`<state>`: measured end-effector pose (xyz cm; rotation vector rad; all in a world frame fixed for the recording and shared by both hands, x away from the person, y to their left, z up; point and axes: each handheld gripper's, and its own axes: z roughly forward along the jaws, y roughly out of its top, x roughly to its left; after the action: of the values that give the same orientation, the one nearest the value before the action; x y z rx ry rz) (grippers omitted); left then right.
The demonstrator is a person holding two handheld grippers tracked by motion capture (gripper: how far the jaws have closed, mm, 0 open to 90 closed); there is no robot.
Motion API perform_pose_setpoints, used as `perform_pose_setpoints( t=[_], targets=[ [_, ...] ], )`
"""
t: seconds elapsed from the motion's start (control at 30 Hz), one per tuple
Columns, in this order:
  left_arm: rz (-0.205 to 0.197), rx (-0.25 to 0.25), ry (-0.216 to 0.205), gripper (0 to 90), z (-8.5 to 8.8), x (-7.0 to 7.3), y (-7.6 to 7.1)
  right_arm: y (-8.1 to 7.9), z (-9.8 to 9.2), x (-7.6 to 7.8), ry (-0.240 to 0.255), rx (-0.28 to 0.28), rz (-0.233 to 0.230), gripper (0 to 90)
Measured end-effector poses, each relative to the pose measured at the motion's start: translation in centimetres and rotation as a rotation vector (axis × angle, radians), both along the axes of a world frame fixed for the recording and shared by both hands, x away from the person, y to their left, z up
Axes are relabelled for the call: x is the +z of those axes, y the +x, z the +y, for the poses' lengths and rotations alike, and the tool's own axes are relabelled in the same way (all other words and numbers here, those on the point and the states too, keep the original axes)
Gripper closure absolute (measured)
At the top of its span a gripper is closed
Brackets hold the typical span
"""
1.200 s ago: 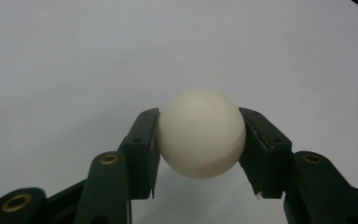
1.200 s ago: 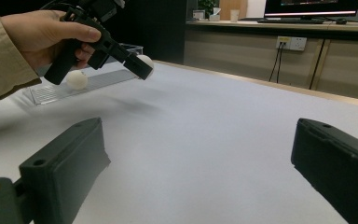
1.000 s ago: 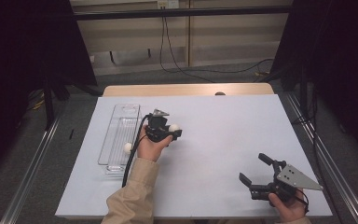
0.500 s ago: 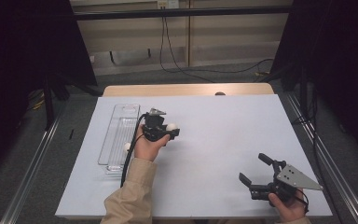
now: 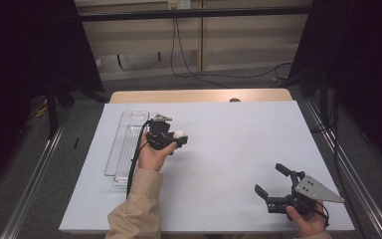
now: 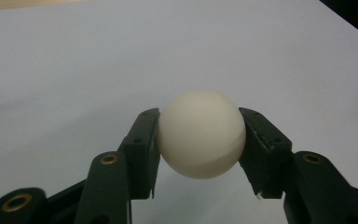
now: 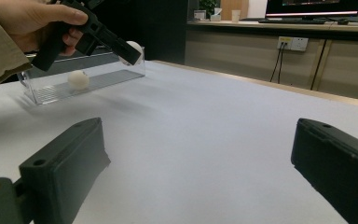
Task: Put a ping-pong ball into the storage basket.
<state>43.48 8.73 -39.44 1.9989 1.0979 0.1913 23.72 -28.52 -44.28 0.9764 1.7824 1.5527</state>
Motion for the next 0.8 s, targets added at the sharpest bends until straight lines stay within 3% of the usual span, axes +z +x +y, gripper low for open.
perform_pose_setpoints(
  t=[0.8],
  targets=[
    [0.003, 0.028, -0.004, 51.0, 1.6, 0.5, 0.1, 0.0, 0.1, 0.0, 0.001, 0.002, 0.0, 2.4]
  ],
)
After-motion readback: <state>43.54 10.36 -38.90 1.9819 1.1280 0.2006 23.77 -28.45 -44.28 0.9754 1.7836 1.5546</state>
